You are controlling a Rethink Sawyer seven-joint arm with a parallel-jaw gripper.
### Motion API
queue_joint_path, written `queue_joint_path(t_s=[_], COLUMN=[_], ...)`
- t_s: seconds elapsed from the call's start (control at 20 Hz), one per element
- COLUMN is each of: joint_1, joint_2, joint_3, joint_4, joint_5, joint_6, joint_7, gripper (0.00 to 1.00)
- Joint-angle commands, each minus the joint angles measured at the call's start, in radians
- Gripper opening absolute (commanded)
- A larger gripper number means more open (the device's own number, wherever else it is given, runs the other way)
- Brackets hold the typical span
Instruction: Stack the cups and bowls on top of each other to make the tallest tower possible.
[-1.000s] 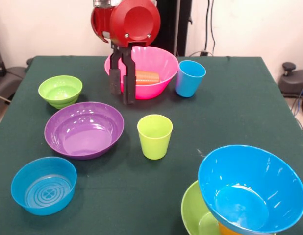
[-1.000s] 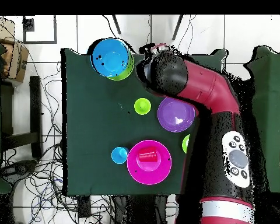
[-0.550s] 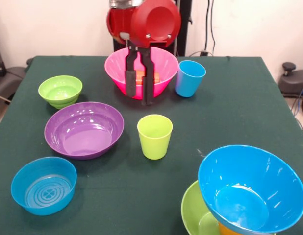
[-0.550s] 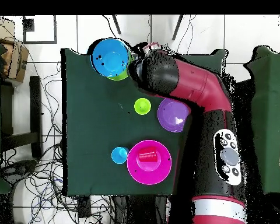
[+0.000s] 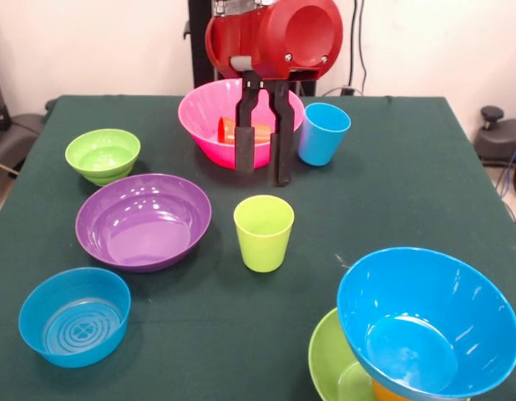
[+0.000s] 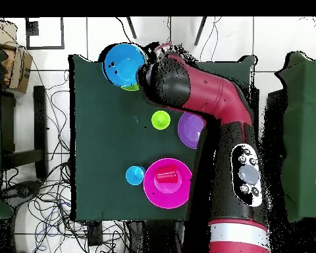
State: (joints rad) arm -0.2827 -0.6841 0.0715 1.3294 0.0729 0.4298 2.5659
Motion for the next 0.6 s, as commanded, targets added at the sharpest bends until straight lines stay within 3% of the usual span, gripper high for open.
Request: queue_joint_path(t_s=[0.05,0.3,0.6], joint_1=[-0.005,-0.039,-0.049], joint_2=[0.076,0.075,0.073], joint_3=[0.041,0.068,0.074], joint_4=[0.157,0.171,0.174], joint_5=[-0.094,-0.122,-0.141], joint_6=[-0.094,-0.102,-0.088], joint_7=[-0.016,-0.077,-0.081], gripper=[1.0,1.0,1.0])
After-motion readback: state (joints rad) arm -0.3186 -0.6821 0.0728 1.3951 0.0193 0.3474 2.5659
